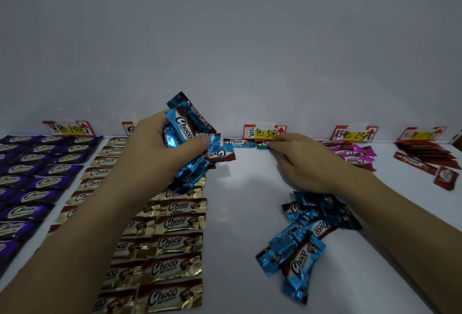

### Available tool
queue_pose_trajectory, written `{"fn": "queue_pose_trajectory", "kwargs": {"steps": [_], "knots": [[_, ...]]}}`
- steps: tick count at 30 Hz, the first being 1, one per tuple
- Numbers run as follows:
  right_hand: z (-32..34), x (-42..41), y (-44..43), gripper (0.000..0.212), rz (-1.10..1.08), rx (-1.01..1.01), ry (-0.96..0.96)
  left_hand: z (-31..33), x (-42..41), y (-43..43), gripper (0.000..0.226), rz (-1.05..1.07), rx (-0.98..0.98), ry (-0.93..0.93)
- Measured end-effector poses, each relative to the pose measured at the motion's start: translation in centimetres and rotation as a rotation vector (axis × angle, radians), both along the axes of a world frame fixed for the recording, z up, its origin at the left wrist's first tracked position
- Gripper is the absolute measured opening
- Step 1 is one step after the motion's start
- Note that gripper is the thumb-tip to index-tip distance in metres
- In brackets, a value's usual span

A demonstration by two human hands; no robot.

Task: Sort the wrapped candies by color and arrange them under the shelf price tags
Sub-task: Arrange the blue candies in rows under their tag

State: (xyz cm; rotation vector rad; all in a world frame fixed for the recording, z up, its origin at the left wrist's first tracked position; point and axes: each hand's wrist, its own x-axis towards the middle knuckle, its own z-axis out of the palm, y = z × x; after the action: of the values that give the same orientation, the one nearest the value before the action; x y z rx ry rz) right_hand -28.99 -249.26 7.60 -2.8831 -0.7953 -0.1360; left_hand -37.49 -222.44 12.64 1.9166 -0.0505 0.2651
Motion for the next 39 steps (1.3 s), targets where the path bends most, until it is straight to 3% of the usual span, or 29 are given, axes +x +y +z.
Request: {"fn": "queue_pose_trajectory", "kwargs": {"steps": [9, 12, 15, 17, 21, 27, 29, 31, 34, 37, 39], "knots": [[0.1, -0.5, 0.4, 0.039, 0.009, -0.043, -0.045, 0.1, -0.1, -0.1, 0.014, -0.002, -0.012, -0.002], [2.4, -2.2, 1.1, 0.034, -0.012, 0.311, -0.035, 0.2, -0.2, -0.5, 0.015, 0.000, -0.024, -0.008], [5.5, -5.9, 3.3, 0.036, 0.041, 0.860, 0.483, 0.3, -0.7, -1.2, 0.016, -0.017, -0.046, -0.035], [6.1, -7.6, 4.6, 0.025, 0.074, 0.980, 0.606, 0.4, -1.0, -1.9, 0.016, -0.035, -0.052, -0.052], [6.1, -7.8, 5.0, 0.018, 0.003, 1.068, 0.578, 0.2, -1.4, -2.7, 0.015, -0.047, -0.074, -0.055], [6.8, -7.0, 2.9, 0.019, -0.034, 1.012, 0.582, -0.1, -1.5, -3.4, 0.016, -0.030, -0.035, -0.039], [6.8, -6.3, 2.3, 0.015, -0.068, 1.078, 0.540, -0.2, -1.3, -3.3, 0.015, 0.013, -0.034, -0.032], [6.6, -5.0, 1.0, 0.024, -0.167, 1.163, 0.456, -0.3, -1.1, -3.0, 0.015, 0.035, -0.046, -0.025], [5.5, -2.6, -1.9, 0.035, -0.297, 0.872, 0.124, -0.4, -0.9, -3.0, 0.014, 0.035, -0.057, -0.019], [3.7, -1.3, -3.4, 0.022, -0.184, 0.654, 0.193, -0.6, -1.0, -3.2, 0.013, 0.017, -0.045, -0.019], [2.5, -0.6, -3.5, 0.025, -0.160, 0.527, 0.190, -0.6, -1.0, -3.3, 0.013, 0.006, -0.042, -0.010]]}}
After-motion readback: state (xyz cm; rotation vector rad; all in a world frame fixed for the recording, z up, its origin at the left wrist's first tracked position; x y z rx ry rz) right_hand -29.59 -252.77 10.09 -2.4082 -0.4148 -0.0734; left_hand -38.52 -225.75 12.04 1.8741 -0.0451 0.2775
